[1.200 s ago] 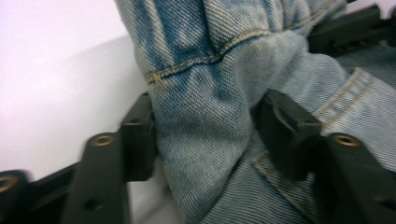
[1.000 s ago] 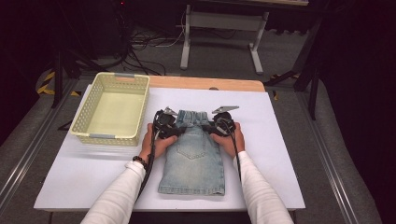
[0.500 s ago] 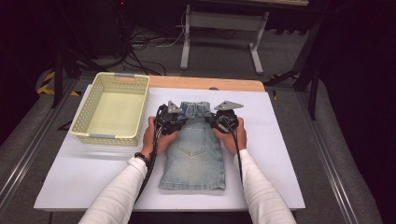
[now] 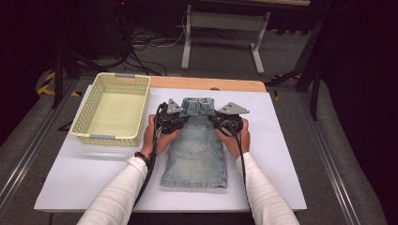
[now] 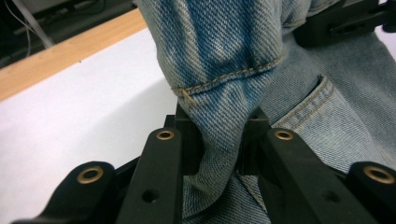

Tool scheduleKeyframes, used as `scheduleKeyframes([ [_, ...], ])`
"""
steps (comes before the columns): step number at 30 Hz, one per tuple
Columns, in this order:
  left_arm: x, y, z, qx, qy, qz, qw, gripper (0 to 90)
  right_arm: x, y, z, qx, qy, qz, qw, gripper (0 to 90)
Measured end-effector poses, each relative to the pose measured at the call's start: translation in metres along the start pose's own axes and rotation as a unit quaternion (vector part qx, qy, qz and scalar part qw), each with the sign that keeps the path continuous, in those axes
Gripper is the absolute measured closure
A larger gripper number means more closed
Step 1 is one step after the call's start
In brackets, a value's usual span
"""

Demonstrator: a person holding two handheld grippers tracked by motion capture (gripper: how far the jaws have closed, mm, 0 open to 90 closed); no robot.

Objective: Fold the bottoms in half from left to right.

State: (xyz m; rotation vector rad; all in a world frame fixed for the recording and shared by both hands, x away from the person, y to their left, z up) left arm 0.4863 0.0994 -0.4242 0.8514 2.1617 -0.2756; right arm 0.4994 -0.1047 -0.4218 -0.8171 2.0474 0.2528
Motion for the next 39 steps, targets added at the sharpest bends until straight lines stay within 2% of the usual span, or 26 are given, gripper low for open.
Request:
scheduleKeyframes([
  [5, 0.005, -0.006, -0.009, 0.003, -0.014, 0.009, 0.9999, 75.9, 0.003, 0.008, -0.014, 0.0, -0.021, -0.014, 0.9997, 73.3],
  [10, 0.008, -0.016, -0.02, -0.007, -0.015, 0.021, 0.9996, 76.2, 0.007, 0.017, -0.028, -0.002, -0.04, -0.027, 0.9988, 73.2],
  [18, 0.02, -0.028, -0.032, 0.003, -0.031, 0.036, 0.9988, 76.6, 0.017, 0.025, -0.043, -0.018, -0.059, -0.031, 0.9976, 73.3],
  [27, 0.031, -0.037, -0.044, 0.017, -0.041, 0.057, 0.9974, 76.7, 0.026, 0.037, -0.06, -0.033, -0.067, -0.047, 0.9961, 73.2],
  [39, 0.043, -0.046, -0.053, 0.028, -0.041, 0.081, 0.9955, 76.5, 0.035, 0.045, -0.073, -0.044, -0.068, -0.061, 0.9949, 72.5],
])
Point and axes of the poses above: each handheld gripper's, and its own axes: z roughly forward along the jaws, x roughly out of its underside, y roughly to its left, the point moved 3 cm from there along z, roughly forward along the jaws, and after that the axes turned 10 degrees about y, right-handed, at the moved point
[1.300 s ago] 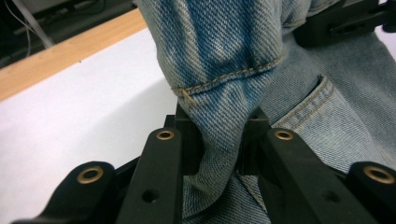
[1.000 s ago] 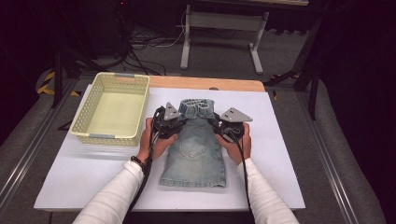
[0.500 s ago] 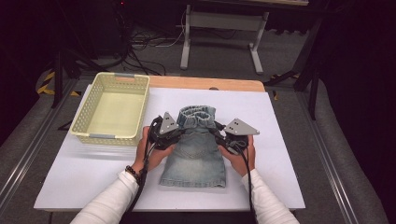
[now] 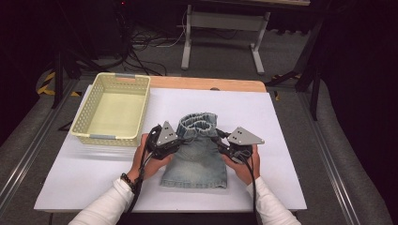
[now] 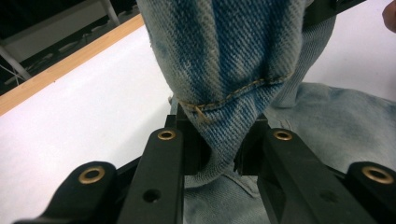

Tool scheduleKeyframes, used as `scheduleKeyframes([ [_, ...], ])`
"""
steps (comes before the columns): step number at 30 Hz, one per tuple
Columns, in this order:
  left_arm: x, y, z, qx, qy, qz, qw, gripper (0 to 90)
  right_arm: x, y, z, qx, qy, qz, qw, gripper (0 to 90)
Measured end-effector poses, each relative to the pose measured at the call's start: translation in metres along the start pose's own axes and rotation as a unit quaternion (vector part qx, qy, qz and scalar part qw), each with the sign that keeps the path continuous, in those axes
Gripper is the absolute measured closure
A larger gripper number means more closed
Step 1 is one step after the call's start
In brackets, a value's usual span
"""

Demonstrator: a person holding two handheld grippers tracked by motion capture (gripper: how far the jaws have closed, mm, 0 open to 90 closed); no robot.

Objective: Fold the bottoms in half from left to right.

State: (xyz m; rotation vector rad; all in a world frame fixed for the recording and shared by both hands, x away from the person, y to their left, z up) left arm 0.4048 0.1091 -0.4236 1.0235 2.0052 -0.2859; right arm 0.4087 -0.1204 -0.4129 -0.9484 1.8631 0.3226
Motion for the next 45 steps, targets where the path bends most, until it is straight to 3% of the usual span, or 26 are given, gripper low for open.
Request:
scheduleKeyframes([
  [8, 0.008, -0.001, -0.003, 0.007, -0.001, 0.004, 1.0, 76.6, 0.003, 0.004, -0.009, -0.006, -0.004, 0.0, 1.0, 71.2],
  [11, 0.011, -0.002, -0.003, 0.012, -0.004, 0.003, 0.9999, 76.6, 0.005, 0.002, -0.015, -0.015, -0.008, 0.013, 0.9998, 67.5],
  [16, 0.013, -0.002, -0.003, 0.015, -0.004, 0.008, 0.9999, 76.6, 0.008, 0.0, -0.021, -0.019, -0.005, 0.016, 0.9997, 58.1],
  [19, 0.015, -0.002, -0.002, 0.014, 0.002, 0.008, 0.9999, 76.6, 0.011, -0.005, -0.029, -0.029, -0.015, 0.036, 0.9988, 55.5],
  [25, 0.016, -0.004, -0.003, 0.015, 0.003, 0.013, 0.9998, 76.8, 0.017, -0.018, -0.039, -0.015, -0.03, 0.066, 0.9973, 54.7],
  [29, 0.017, -0.005, -0.003, 0.016, 0.003, 0.018, 0.9997, 77.0, 0.021, -0.026, -0.035, 0.008, -0.025, 0.085, 0.9961, 55.2],
  [36, 0.02, -0.007, -0.004, 0.016, 0.007, 0.028, 0.9995, 76.7, 0.024, -0.034, -0.022, 0.019, -0.008, 0.109, 0.9938, 54.9],
  [39, 0.02, -0.007, -0.004, 0.015, 0.007, 0.03, 0.9994, 76.6, 0.022, -0.037, -0.014, 0.012, -0.006, 0.123, 0.9923, 55.3],
  [45, 0.021, -0.007, -0.004, 0.017, 0.008, 0.028, 0.9994, 76.4, 0.014, -0.034, 0.001, 0.002, -0.002, 0.12, 0.9927, 57.1],
])
Point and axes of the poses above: each handheld gripper's, and its own axes: z roughly forward along the jaws, x roughly out of its underside, y roughly to its left, the point moved 3 cm from there along z, roughly forward along the jaws, and after that the axes turned 10 degrees about y, right-handed, at the moved point
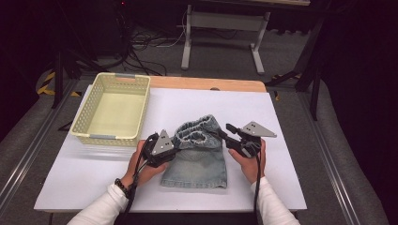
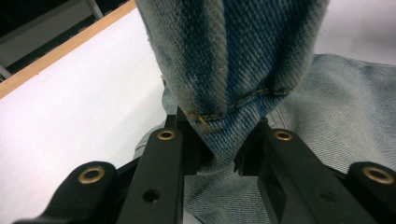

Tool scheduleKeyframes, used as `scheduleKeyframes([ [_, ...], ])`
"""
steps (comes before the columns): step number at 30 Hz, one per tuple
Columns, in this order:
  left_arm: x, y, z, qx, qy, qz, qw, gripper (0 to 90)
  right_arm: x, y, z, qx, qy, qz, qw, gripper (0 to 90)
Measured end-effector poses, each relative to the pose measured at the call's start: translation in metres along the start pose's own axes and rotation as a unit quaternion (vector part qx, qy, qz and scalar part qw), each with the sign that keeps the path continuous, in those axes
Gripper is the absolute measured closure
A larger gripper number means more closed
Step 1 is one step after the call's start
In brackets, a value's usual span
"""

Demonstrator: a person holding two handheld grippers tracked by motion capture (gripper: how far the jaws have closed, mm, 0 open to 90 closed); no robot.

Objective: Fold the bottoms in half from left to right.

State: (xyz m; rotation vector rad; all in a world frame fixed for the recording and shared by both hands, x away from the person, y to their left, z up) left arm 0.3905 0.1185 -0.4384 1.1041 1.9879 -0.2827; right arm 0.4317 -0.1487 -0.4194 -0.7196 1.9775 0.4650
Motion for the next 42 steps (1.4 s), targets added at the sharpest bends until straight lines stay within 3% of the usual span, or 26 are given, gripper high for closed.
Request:
scheduleKeyframes([
  [6, 0.0, 0.0, -0.001, 0.0, 0.001, 0.002, 1.0, 76.3, -0.002, 0.009, 0.004, -0.024, 0.008, -0.017, 0.9995, 58.9],
  [9, 0.001, 0.0, 0.0, 0.0, 0.002, 0.001, 1.0, 76.6, -0.004, 0.008, -0.001, -0.002, 0.001, -0.026, 0.9996, 58.8],
  [11, 0.002, 0.0, -0.001, 0.001, 0.002, 0.002, 1.0, 76.5, -0.007, 0.002, -0.009, -0.002, -0.017, -0.012, 0.9998, 59.1],
  [14, 0.003, 0.0, -0.001, 0.002, 0.003, 0.0, 1.0, 76.3, -0.01, -0.006, -0.014, 0.021, -0.022, 0.002, 0.9996, 65.1],
  [15, 0.003, 0.0, -0.001, 0.001, 0.003, 0.0, 1.0, 76.3, -0.011, -0.009, -0.013, 0.033, -0.018, 0.003, 0.9993, 68.3],
  [19, 0.005, -0.002, -0.002, 0.001, 0.006, 0.005, 1.0, 75.8, -0.014, -0.016, -0.001, 0.04, -0.009, 0.005, 0.9992, 77.8],
  [23, 0.007, -0.004, -0.004, -0.001, 0.008, 0.009, 0.9999, 74.5, -0.013, -0.014, 0.015, 0.027, 0.018, -0.004, 0.9995, 83.0],
  [27, 0.008, -0.004, -0.006, -0.001, 0.011, 0.009, 0.9999, 71.3, -0.011, -0.005, 0.02, -0.003, 0.034, -0.016, 0.9993, 86.4],
  [31, 0.009, -0.004, -0.01, -0.001, 0.016, 0.01, 0.9998, 60.4, -0.009, 0.004, 0.015, -0.023, 0.041, -0.038, 0.9982, 88.1],
  [37, 0.012, -0.003, -0.02, 0.007, 0.018, -0.005, 0.9998, 41.2, -0.003, 0.013, 0.005, -0.04, 0.049, -0.056, 0.9965, 88.3],
  [42, 0.015, -0.008, -0.026, -0.006, 0.026, -0.005, 0.9996, 31.6, -0.002, 0.019, -0.003, -0.049, 0.045, -0.068, 0.9955, 88.1],
])
Point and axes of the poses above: each handheld gripper's, and its own axes: z roughly forward along the jaws, x roughly out of its underside, y roughly to its left, the point moved 3 cm from there along z, roughly forward along the jaws, and after that the axes turned 10 degrees about y, right-handed, at the moved point
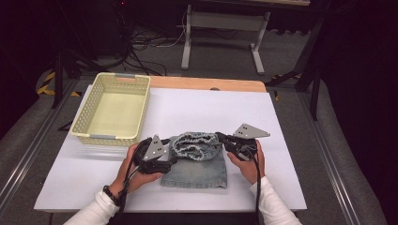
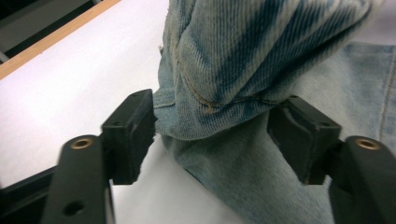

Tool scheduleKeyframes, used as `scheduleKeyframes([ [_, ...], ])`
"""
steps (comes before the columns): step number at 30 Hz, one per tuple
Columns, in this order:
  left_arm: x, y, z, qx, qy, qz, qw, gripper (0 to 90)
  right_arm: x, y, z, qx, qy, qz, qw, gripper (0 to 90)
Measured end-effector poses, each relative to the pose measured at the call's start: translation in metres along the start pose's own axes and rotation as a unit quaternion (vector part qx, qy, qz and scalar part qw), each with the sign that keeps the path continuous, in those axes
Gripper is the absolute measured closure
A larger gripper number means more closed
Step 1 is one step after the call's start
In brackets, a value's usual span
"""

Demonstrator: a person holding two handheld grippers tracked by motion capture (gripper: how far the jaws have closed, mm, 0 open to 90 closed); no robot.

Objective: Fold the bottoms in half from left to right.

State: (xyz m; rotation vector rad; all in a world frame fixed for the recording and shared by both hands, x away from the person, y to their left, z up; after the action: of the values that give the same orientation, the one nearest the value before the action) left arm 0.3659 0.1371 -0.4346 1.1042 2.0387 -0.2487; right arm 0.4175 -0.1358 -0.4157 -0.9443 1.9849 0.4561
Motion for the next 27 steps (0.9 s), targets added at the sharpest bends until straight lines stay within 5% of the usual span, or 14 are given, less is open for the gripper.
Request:
scheduleKeyframes([
  [16, 0.015, -0.022, -0.021, -0.003, 0.018, 0.037, 0.9992, 24.0, 0.012, 0.028, -0.009, -0.007, 0.014, -0.033, 0.9994, 89.1],
  [27, 0.028, -0.029, -0.044, 0.008, -0.002, 0.017, 0.9998, 20.6, 0.019, 0.049, -0.018, -0.026, 0.018, -0.047, 0.9984, 88.4],
])
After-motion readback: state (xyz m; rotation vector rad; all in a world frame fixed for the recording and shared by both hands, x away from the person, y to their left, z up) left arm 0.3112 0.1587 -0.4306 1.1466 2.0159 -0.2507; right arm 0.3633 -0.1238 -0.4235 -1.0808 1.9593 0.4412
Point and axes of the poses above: each handheld gripper's, and its own axes: z roughly forward along the jaws, x roughly out of its underside, y roughly to its left, the point moved 3 cm from there along z, roughly forward along the jaws, and after that the axes turned 10 degrees about y, right-handed, at the moved point
